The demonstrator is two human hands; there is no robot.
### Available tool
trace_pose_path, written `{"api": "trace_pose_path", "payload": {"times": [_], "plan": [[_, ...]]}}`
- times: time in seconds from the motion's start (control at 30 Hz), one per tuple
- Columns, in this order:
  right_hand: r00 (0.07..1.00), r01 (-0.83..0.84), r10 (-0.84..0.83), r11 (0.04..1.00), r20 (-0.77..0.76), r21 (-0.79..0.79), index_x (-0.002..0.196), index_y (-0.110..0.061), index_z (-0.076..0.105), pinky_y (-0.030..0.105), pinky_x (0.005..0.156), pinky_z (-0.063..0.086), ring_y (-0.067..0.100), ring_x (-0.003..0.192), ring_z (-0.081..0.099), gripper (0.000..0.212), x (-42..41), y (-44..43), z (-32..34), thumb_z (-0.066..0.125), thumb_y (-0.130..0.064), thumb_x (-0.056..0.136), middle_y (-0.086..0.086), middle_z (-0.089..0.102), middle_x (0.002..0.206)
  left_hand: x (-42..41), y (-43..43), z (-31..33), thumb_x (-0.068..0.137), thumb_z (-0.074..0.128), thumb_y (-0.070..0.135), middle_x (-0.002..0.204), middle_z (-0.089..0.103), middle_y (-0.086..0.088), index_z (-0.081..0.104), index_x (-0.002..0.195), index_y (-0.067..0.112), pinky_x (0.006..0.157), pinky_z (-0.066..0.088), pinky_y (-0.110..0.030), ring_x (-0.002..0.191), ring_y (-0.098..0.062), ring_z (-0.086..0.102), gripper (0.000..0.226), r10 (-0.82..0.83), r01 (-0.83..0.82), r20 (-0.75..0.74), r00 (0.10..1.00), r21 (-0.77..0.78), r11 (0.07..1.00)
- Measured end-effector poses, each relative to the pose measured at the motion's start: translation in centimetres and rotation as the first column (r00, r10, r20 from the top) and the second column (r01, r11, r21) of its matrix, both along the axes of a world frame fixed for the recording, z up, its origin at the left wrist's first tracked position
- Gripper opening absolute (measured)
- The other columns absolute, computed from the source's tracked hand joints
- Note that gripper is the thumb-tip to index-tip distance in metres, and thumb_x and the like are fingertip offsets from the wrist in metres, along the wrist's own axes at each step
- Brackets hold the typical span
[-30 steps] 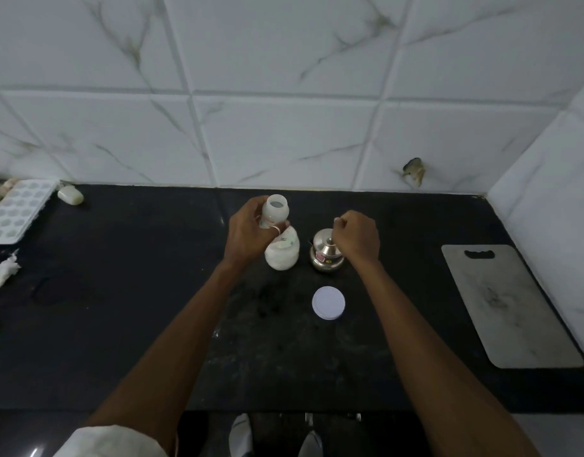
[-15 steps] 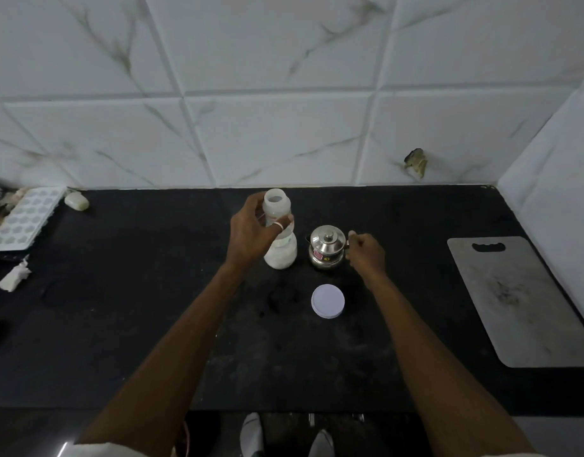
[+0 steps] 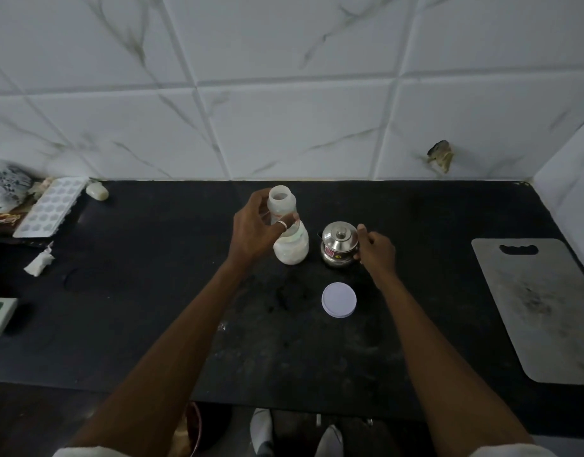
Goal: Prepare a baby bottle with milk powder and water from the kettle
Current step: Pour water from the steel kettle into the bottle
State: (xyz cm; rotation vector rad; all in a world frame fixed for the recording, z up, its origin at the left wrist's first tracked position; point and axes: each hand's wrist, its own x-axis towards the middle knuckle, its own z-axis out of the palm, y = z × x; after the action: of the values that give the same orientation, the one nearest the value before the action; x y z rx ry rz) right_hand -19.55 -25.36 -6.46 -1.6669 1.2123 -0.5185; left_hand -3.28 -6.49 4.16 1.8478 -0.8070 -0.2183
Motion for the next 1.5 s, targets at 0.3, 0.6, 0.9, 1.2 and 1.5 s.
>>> {"api": "trace_pose_path", "payload": {"times": [0.3, 0.6, 0.9, 1.2, 1.5], "plan": [[0.997, -0.035, 0.031, 0.998, 0.071, 0.05, 0.072, 0.005, 0.062, 0.026, 0.055, 0.044, 0.013, 0.049, 0.054, 0.065, -0.1, 0.0, 0.2, 0.049, -0.049, 0.104, 0.006, 0.058, 0.057, -0.3, -0.1, 0.1, 0.077, 0.086, 0.034, 0.114, 0.067, 0.015, 0.059, 0.126, 0.018, 0.094, 0.054, -0.023, 0.108, -0.001, 0.065, 0.057, -0.023, 0.021, 0.042, 0.999, 0.04, 0.999], [0.918, 0.057, -0.101, 0.991, 0.383, 0.125, 0.056, -0.022, 0.057, 0.022, 0.052, 0.034, 0.002, 0.05, 0.04, 0.052, 0.0, -0.3, 7.7, 0.053, -0.045, 0.103, -0.014, 0.047, 0.05, -0.7, -0.6, 1.6, 0.076, 0.087, 0.031, 0.11, 0.07, 0.013, 0.063, 0.122, 0.019, 0.092, 0.055, -0.024, 0.103, 0.001, 0.067, 0.053, -0.01, 0.01, 0.003, 1.0, -0.023, 1.0], [0.843, 0.046, -0.031, 0.999, 0.537, -0.014, 0.048, -0.022, 0.068, 0.031, 0.057, 0.032, 0.015, 0.051, 0.037, 0.045, 2.6, 1.4, 23.1, 0.069, -0.035, 0.092, -0.009, 0.043, 0.044, 1.6, -0.4, 9.0, 0.075, 0.086, 0.038, 0.115, 0.068, 0.007, 0.06, 0.129, 0.018, 0.084, 0.048, -0.006, 0.105, -0.005, 0.064, 0.063, -0.006, 0.013, 0.099, 0.995, -0.07, 0.997], [0.889, 0.004, 0.112, 0.968, 0.445, -0.251, 0.055, -0.012, 0.05, 0.037, 0.062, 0.035, 0.018, 0.056, 0.038, 0.037, 6.9, 4.8, 35.3, 0.069, -0.035, 0.076, -0.005, 0.039, 0.048, 5.1, 2.2, 16.0, 0.072, 0.088, 0.037, 0.108, 0.067, 0.01, 0.064, 0.128, 0.016, 0.074, 0.041, 0.003, 0.097, -0.005, 0.064, 0.064, 0.053, -0.028, 0.18, 0.982, -0.14, 0.99], [0.962, -0.088, 0.213, 0.833, 0.169, -0.546, 0.052, -0.018, 0.034, 0.032, 0.057, 0.031, 0.02, 0.058, 0.032, 0.044, 10.2, 7.2, 38.8, 0.065, -0.032, 0.079, 0.001, 0.032, 0.054, 6.6, 3.7, 15.4, 0.072, 0.087, 0.043, 0.114, 0.069, 0.008, 0.063, 0.129, 0.019, 0.078, 0.046, -0.006, 0.098, -0.005, 0.065, 0.066, 0.047, -0.028, 0.163, 0.985, -0.119, 0.993]]}}
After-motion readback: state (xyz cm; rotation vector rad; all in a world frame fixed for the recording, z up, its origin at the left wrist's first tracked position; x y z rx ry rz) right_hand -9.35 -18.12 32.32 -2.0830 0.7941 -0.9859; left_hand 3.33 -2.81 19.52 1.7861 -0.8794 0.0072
